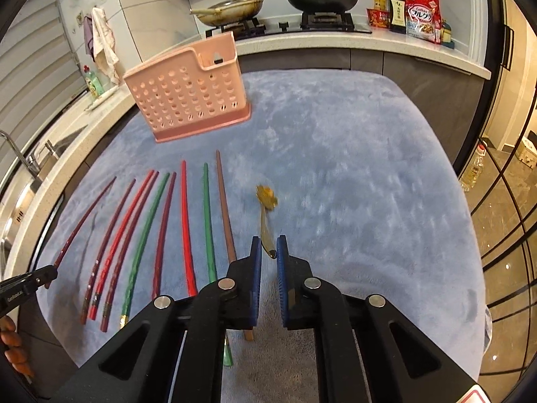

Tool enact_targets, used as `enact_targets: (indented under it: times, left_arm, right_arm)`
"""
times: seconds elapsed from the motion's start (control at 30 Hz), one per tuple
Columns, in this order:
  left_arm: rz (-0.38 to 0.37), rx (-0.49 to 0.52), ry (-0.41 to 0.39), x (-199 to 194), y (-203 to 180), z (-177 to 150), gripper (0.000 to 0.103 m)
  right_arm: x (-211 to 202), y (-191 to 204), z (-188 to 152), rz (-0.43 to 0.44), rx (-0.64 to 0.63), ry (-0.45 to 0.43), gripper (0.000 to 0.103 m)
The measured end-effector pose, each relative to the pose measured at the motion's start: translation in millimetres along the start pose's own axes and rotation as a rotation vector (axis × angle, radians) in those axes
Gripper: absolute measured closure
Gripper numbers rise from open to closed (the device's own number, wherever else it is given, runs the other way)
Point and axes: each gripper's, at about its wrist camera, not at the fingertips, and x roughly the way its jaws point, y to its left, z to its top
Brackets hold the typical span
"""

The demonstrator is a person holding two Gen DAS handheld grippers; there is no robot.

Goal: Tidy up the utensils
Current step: 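Lift the chopstick and spoon and carry both toward the pink holder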

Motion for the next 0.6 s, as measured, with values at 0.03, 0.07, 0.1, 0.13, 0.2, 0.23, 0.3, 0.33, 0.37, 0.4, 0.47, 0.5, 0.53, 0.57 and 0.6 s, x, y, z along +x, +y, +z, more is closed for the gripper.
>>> enact_targets:
  times: [0.03, 0.07, 0.1, 0.13, 0.2, 0.23, 0.3, 0.33, 0.37, 0.4, 0.47, 0.5, 0.53, 0.57, 0.6]
  left_arm:
    - [-0.002, -0.001, -0.009, -3.3, -0.5, 2.4, 0.096]
    - [-0.003, -0.002, -0.019, -7.3, -0.1, 6.2, 0.096]
    - [-0.005, -0.002, -0.026, -9.4, 0.3, 8.7, 0.096]
    - [-0.007, -0.004, -0.04, -13.8, 0.7, 14.2, 0.096]
    - [-0.006, -0.004, -0.06, -19.7, 0.8, 22.8, 0.096]
    - [-0.003, -0.004, -0.075, -23.7, 0.3, 28.7, 0.096]
    - [-0.003, -0.003, -0.1, -30.0, 0.3, 40.0, 0.096]
    - [-0.002, -0.002, -0.108, -32.5, 0.3, 43.4, 0.096]
    - [-0.002, 0.0, -0.122, -36.1, 0.1, 49.9, 0.096]
    - [-0.002, 0.002, -0.133, -38.9, 0.1, 54.0, 0.096]
    - [0.004, 0.007, -0.165, -45.6, -0.8, 68.5, 0.096]
    - [0.005, 0.009, -0.179, -48.3, -0.6, 74.4, 0.096]
    - [0.008, 0.009, -0.197, -51.4, -1.0, 83.1, 0.096]
    - [0.009, 0.01, -0.211, -53.9, -1.3, 89.3, 0.096]
    - [0.012, 0.012, -0.224, -55.6, -1.9, 95.7, 0.096]
  right_arm:
    - [-2.4, -0.7, 3.0, 0.003, 0.001, -0.006, 0.102]
    - [-4.6, -0.2, 7.0, 0.002, 0.003, -0.013, 0.101]
    - [-5.9, -0.5, 9.7, 0.003, 0.004, -0.018, 0.102]
    - [-7.1, -0.6, 12.9, 0.01, 0.005, -0.022, 0.102]
    - [-9.2, -1.0, 19.4, 0.016, 0.007, -0.033, 0.102]
    - [-10.2, -0.8, 21.9, 0.017, 0.007, -0.038, 0.102]
    - [-12.9, 0.3, 29.8, 0.023, 0.006, -0.053, 0.102]
    - [-14.3, 0.0, 32.3, 0.025, 0.005, -0.058, 0.102]
    - [-15.6, 0.8, 35.9, 0.025, 0.003, -0.065, 0.102]
    - [-17.2, 1.7, 41.3, 0.026, 0.0, -0.073, 0.102]
    - [-19.7, 3.0, 49.5, 0.028, -0.006, -0.089, 0.102]
    - [-22.0, 3.9, 54.6, 0.032, -0.007, -0.099, 0.102]
    - [-23.1, 4.7, 58.7, 0.037, -0.007, -0.106, 0.102]
    - [-24.5, 5.7, 65.3, 0.046, -0.006, -0.115, 0.102]
    - [-25.3, 6.5, 69.2, 0.054, -0.004, -0.121, 0.102]
